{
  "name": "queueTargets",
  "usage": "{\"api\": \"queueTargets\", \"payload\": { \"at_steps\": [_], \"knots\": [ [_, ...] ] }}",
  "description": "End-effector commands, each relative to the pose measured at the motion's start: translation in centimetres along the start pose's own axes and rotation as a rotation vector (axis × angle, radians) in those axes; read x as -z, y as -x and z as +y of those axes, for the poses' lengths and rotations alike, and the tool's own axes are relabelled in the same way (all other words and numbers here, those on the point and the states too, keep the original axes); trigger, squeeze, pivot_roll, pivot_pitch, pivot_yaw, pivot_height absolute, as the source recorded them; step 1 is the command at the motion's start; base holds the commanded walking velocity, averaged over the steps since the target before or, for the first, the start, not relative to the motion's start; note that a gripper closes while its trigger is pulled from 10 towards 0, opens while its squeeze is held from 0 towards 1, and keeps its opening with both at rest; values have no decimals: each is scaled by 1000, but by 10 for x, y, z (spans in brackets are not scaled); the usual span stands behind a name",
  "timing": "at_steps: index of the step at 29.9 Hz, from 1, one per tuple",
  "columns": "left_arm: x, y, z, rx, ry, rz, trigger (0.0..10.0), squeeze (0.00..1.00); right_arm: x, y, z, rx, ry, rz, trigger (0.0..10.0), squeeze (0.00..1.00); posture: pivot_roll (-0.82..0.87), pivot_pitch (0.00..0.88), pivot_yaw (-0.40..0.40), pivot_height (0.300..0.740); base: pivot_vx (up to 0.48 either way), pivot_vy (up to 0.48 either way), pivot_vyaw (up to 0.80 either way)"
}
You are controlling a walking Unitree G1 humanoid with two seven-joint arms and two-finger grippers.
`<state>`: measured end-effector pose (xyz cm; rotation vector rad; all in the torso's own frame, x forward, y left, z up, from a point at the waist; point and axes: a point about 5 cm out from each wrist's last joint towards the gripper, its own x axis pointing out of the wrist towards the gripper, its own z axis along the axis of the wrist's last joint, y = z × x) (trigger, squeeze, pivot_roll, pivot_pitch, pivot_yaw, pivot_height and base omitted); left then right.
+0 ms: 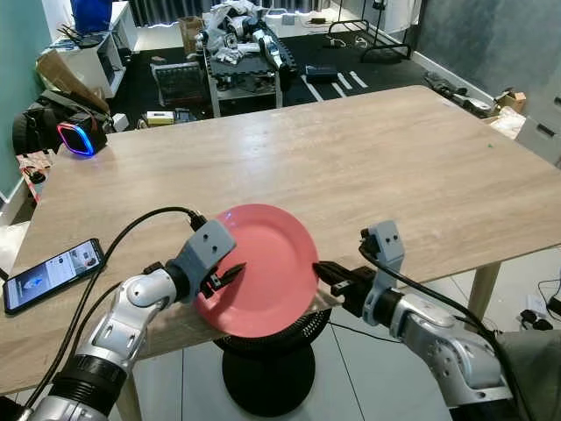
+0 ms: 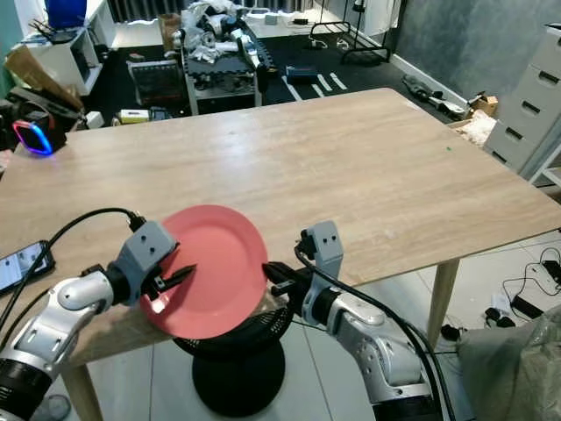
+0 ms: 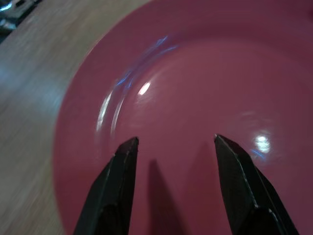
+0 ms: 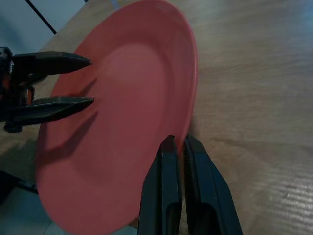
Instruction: Setting the table
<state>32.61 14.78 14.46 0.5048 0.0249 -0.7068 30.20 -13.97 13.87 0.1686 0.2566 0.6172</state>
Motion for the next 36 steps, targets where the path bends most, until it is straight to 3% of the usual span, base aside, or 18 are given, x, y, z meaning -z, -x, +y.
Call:
{"api": "queueTargets", "payload": {
  "at_steps": [1,2,4,11,18,26,27,28,29,30,35,36],
  "knots": [
    [-1,3,-8,40,-21,-25,10000,0,2,-2,-12,120,11,-3,10000,0,-65,20,112,740,0,0,0],
    [-1,3,-8,40,-21,-25,10000,0,2,-2,-12,120,11,-3,10000,0,-65,20,112,740,0,0,0],
    [-3,4,-12,36,-14,-44,10000,0,-5,-4,-24,234,-32,-59,10000,0,-56,22,111,740,0,0,0],
    [8,9,-19,9,3,-13,10000,0,-8,-7,-26,261,-65,-96,10000,0,-55,23,112,740,0,0,0],
    [11,18,-2,-111,-5,-1,10000,0,-5,-3,-23,211,-12,-63,10000,0,-56,26,111,740,0,0,0],
    [14,29,9,-135,-32,13,10000,0,-1,5,-32,227,33,-24,10000,0,-57,27,110,740,0,0,0],
    [15,30,10,-142,-34,19,10000,0,0,6,-32,220,35,-20,10000,31,-56,26,109,740,0,0,0],
    [16,30,11,-147,-35,22,10000,0,0,6,-32,220,44,-18,10000,682,-57,25,108,740,0,0,0],
    [16,30,11,-147,-35,22,10000,0,0,6,-32,220,44,-18,10000,682,-57,25,108,740,0,0,0],
    [16,30,13,-153,-37,24,10000,0,0,7,-33,220,49,-16,10000,1000,-57,24,108,740,0,0,0],
    [19,28,17,-175,-39,33,10000,0,-1,9,-29,170,69,-9,10000,1000,-59,20,106,740,0,0,0],
    [20,26,18,-183,-38,37,10000,0,-5,9,-27,143,73,-23,10000,937,-63,15,105,740,0,0,0]
  ]
}}
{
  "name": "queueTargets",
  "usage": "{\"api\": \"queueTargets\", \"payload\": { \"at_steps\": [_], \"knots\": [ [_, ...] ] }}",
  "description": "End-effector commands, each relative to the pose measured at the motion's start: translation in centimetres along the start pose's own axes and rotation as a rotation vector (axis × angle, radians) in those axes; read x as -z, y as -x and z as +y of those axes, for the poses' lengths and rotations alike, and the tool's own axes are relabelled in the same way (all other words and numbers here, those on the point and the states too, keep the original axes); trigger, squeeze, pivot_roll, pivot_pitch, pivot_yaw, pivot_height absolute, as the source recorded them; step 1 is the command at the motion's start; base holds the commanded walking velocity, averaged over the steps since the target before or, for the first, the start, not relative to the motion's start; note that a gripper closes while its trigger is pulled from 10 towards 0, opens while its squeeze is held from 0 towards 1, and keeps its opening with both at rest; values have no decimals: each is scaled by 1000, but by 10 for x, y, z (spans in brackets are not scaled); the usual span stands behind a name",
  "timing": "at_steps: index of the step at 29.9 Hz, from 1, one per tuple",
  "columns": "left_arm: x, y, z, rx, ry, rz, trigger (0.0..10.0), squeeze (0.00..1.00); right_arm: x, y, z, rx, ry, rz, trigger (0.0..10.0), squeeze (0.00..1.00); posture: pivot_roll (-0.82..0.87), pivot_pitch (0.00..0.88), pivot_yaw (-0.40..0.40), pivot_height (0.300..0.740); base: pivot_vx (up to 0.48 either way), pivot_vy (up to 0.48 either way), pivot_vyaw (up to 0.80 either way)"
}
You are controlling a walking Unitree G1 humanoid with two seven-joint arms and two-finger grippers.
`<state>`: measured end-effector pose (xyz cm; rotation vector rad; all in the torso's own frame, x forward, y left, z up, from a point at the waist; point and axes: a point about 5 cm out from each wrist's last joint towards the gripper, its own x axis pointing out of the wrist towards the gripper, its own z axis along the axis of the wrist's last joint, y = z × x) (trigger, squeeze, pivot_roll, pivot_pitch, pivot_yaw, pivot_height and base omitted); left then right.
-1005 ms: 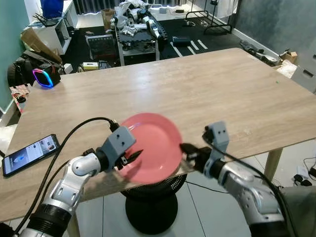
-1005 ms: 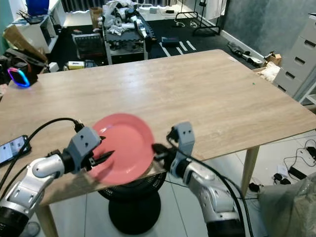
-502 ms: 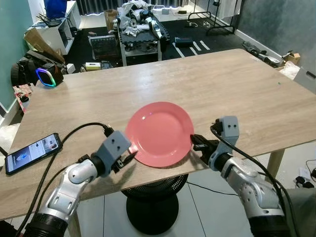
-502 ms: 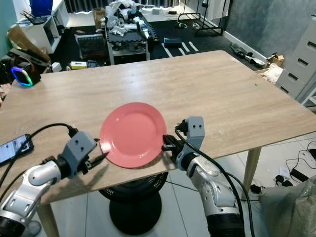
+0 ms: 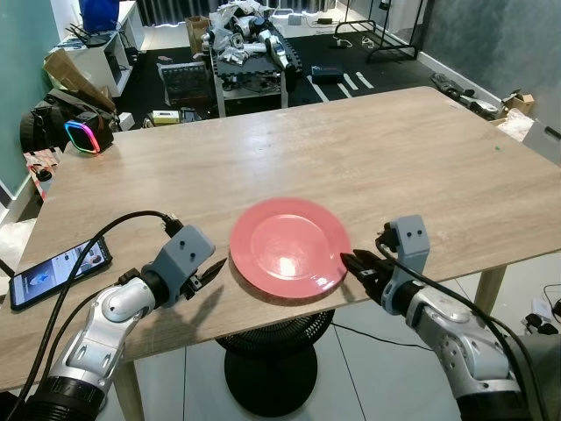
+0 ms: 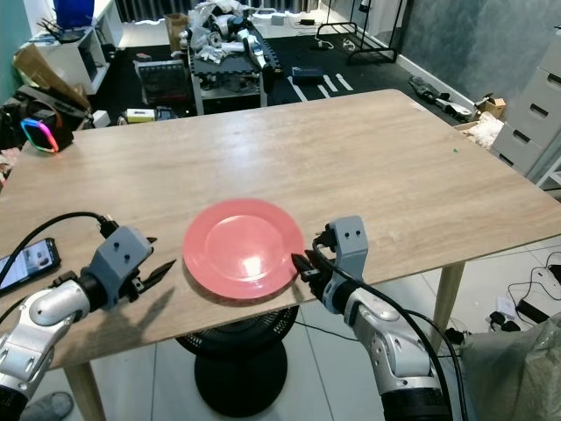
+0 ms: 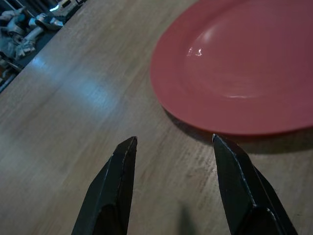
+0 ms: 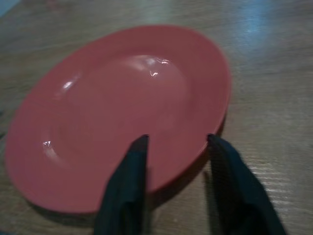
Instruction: Setting the table
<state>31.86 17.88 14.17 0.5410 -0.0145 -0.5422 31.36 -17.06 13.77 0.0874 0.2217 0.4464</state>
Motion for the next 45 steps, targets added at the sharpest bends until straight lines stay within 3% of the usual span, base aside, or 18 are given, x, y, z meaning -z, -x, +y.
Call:
{"api": "queueTargets", "payload": {
  "at_steps": [1,2,3,6,10,12,18,22,32,45],
  "knots": [
    [6,-1,5,-22,-2,23,10000,0,-3,2,6,-53,6,-7,10000,937,-64,14,105,740,0,0,0],
    [6,-1,5,-22,-2,23,10000,0,-3,2,6,-53,6,-7,10000,937,-64,14,105,740,0,0,0],
    [6,-2,7,-32,0,25,10000,0,-6,1,7,-62,-2,-29,10000,0,-67,13,105,740,0,0,0],
    [7,-8,14,-73,4,33,10000,0,-15,-3,4,-10,-60,-100,10000,0,-66,10,102,740,0,0,0],
    [5,-25,18,-83,42,29,10000,0,-33,-15,-1,130,-262,-272,10000,0,-70,10,105,740,0,0,0],
    [5,-29,17,-75,50,28,10000,0,-36,-16,0,143,-294,-299,10000,0,-72,12,107,740,0,0,0],
    [-1,-44,12,-38,90,15,10000,0,-38,-23,4,184,-418,-347,10000,0,-89,18,117,740,0,0,0],
    [-10,-58,3,24,170,-26,10000,0,-21,-34,6,245,-529,-289,10000,0,-100,30,127,740,0,0,0],
    [-4,-61,-4,29,171,-20,10000,0,-12,-44,17,241,-619,-263,10000,0,-105,48,135,740,0,0,0],
    [31,-41,-29,-43,301,26,10000,0,-26,-47,16,236,-606,-320,10000,0,-94,57,122,740,0,0,0]
  ]
}}
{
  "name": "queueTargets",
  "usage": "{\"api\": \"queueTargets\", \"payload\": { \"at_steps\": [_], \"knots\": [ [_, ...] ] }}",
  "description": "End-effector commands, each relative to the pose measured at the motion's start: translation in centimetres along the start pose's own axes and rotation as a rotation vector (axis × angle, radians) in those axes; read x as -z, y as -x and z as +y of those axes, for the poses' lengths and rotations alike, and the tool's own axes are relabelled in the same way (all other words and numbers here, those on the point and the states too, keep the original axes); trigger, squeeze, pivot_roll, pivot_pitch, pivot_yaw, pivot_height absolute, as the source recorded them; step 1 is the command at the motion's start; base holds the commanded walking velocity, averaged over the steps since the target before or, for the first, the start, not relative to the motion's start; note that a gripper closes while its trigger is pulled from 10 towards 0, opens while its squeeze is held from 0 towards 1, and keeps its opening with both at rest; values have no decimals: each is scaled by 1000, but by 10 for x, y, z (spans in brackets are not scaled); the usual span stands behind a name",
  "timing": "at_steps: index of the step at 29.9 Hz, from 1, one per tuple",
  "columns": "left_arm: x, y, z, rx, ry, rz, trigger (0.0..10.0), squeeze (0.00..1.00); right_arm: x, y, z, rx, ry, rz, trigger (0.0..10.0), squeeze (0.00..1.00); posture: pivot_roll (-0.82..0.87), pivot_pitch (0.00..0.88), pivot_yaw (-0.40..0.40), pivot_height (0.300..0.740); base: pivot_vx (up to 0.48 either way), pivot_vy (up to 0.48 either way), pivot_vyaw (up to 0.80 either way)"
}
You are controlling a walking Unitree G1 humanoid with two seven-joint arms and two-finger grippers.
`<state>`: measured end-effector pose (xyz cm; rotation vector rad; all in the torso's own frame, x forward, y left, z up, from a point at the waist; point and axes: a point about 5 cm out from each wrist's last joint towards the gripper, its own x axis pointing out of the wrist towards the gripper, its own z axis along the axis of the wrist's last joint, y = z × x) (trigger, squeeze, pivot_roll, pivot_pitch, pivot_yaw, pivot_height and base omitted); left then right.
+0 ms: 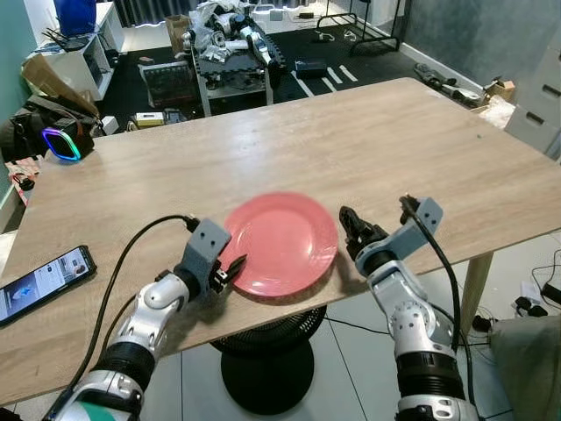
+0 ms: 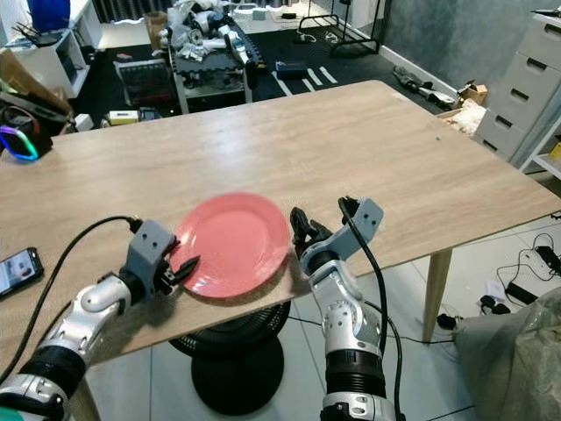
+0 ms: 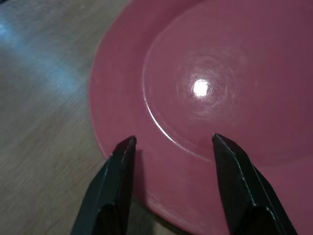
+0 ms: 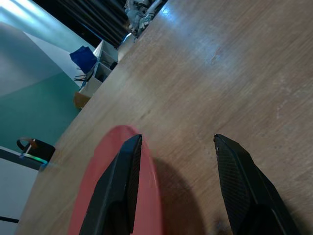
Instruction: Setting the table
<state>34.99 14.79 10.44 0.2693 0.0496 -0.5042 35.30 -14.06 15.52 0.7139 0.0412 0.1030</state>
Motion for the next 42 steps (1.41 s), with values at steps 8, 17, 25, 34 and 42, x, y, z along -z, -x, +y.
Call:
{"api": "queueTargets", "payload": {
  "at_steps": [8,17,25,34,42],
  "knots": [
    [12,6,-2,-9,38,37,10000,0,5,-3,14,-86,132,34,10000,0,-90,58,118,740,0,0,0],
    [20,12,-6,10,41,54,10000,0,27,-2,1,-16,281,125,10000,0,-86,65,111,740,0,0,0],
    [22,14,-8,10,47,55,10000,0,39,-1,2,-81,152,213,10000,0,-78,64,100,740,0,0,0],
    [21,14,-8,8,46,55,10000,0,55,6,14,-210,-54,307,10000,0,-80,62,99,740,0,0,0],
    [21,14,-7,10,45,57,10000,0,41,-2,9,-121,-156,177,10000,0,-83,59,100,740,0,0,0]
  ]
}}
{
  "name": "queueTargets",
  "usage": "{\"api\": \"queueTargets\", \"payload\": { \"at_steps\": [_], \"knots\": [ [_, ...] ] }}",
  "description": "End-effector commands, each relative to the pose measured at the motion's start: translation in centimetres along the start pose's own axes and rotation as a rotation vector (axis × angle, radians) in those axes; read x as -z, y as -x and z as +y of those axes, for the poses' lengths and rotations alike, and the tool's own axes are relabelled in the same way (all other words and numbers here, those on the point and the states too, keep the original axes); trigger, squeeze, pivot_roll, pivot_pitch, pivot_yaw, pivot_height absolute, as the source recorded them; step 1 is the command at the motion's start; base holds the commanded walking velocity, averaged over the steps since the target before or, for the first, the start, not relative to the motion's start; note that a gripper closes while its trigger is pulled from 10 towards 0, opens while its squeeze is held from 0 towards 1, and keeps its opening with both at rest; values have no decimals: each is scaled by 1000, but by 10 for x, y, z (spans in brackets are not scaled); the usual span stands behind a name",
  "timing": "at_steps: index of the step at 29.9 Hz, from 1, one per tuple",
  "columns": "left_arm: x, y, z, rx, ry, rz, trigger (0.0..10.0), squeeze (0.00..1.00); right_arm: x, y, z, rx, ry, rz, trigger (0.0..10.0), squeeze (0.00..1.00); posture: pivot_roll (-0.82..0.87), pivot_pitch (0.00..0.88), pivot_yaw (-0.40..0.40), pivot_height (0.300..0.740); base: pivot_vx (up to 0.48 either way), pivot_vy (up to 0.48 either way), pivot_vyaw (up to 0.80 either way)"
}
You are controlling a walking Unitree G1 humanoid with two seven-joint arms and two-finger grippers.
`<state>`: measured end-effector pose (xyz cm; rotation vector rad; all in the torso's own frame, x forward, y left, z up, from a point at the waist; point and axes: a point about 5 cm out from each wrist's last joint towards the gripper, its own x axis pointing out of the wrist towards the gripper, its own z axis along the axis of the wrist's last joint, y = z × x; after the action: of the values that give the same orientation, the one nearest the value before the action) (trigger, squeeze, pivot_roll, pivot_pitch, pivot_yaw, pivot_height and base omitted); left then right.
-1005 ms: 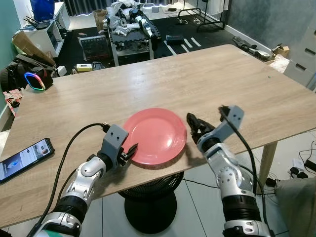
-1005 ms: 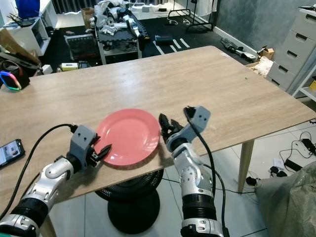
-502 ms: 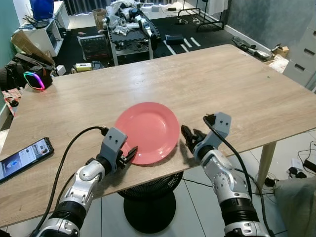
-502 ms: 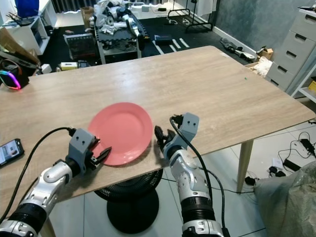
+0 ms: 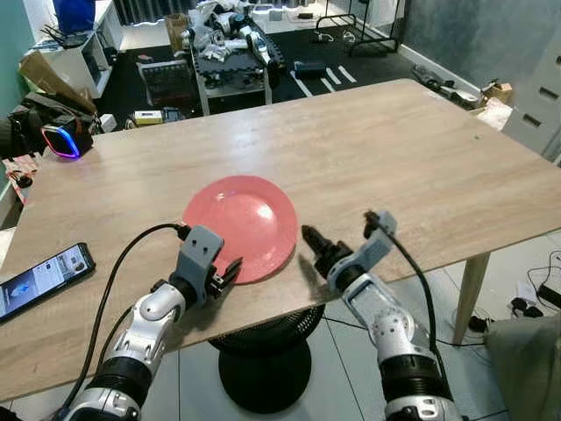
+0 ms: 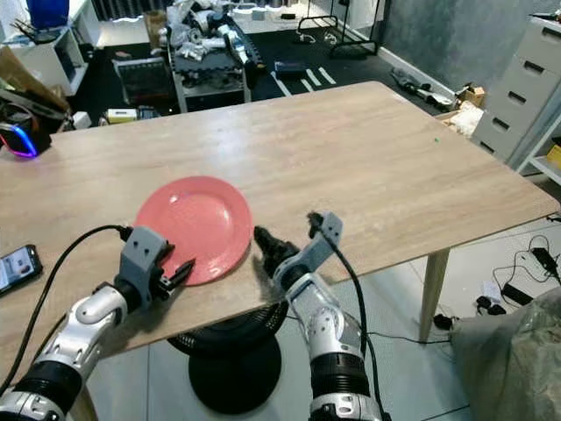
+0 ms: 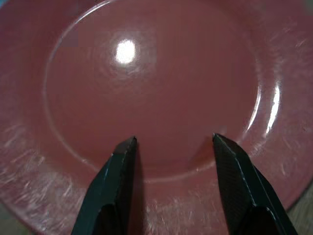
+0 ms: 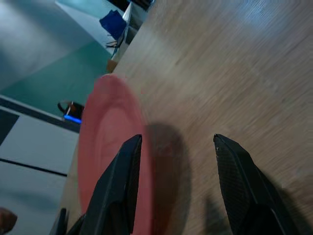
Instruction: Setting the table
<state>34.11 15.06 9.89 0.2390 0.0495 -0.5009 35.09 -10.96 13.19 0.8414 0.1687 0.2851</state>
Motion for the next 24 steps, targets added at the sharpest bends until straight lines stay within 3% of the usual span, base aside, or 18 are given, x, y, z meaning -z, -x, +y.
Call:
{"api": "queueTargets", "payload": {
  "at_steps": [1,8,9,11,12,18,24],
  "knots": [
    [15,6,-4,12,17,66,10000,0,3,-1,2,-7,-19,10,10000,0,-83,59,100,740,0,0,0],
    [8,4,-1,0,32,39,10000,0,9,-1,8,-32,21,36,10000,0,-82,55,98,740,0,0,0],
    [1,2,1,6,78,16,10000,0,8,-1,7,-28,37,33,10000,0,-83,51,99,740,0,0,0],
    [0,1,2,10,92,11,10000,0,8,-1,6,-26,39,32,10000,0,-83,51,98,740,0,0,0],
    [-2,-1,-5,79,172,20,10000,0,6,-1,6,-26,45,26,10000,0,-83,49,99,740,0,0,0],
    [-7,-5,-21,261,296,37,10000,0,-2,-2,8,-33,55,8,10000,0,-89,43,101,740,0,0,0],
    [-12,-7,-30,389,249,130,10000,0,-12,-2,10,-37,65,-21,10000,0,-89,39,103,740,0,0,0]
  ]
}}
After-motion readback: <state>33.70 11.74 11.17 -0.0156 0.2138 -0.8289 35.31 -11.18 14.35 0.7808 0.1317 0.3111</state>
